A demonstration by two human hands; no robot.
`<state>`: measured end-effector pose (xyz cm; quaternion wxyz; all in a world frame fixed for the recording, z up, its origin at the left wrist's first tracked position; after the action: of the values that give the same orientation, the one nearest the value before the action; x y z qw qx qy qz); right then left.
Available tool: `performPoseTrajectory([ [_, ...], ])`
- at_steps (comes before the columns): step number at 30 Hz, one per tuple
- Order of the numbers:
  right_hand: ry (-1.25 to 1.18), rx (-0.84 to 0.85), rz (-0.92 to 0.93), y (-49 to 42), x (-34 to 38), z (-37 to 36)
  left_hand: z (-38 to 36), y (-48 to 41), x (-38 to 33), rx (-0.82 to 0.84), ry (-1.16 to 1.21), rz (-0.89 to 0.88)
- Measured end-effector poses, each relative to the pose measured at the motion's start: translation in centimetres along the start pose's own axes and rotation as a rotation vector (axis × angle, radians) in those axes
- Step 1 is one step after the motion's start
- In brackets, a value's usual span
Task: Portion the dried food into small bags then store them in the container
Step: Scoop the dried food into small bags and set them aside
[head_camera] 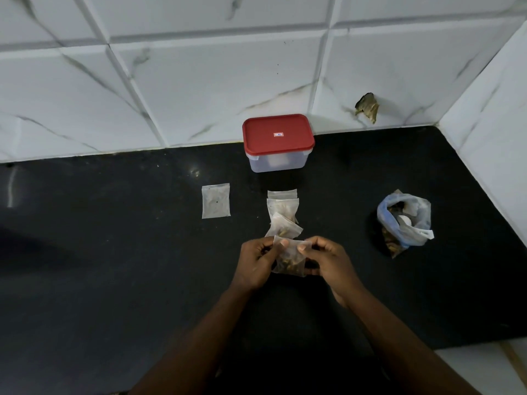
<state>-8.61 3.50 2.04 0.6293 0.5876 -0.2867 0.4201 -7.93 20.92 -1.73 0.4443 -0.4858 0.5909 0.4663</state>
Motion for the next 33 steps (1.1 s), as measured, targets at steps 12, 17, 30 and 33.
performPoseTrajectory([
  [12, -0.128, -0.065, -0.130, -1.0, -1.1, -1.4, 1.8, -0.3, -1.0, -0.099, -0.050, 0.012],
  [17, -0.052, -0.107, -0.118, -2.0, -2.2, -2.8, 3.5, -1.0, 0.2, -0.149, -0.222, 0.038],
  [30, 0.070, -0.255, -0.013, -3.8, -2.6, -3.0, 3.2, -1.5, 0.5, -0.159, -0.224, 0.097],
  [33, 0.094, -0.259, 0.016, -4.2, -1.9, -2.3, 2.8, -1.2, 0.4, -0.155, -0.194, 0.082],
])
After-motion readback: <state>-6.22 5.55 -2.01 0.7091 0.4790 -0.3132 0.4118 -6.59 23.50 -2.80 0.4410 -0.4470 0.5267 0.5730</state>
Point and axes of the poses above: each hand's wrist, its own y-axis away from the middle knuckle, its own z-axis out of the back of the hand, x = y × z, the point moved 1 cm from there along -y, towards the middle knuckle, and after that the axes turned 14 degrees about y, right-handed, at the moved point
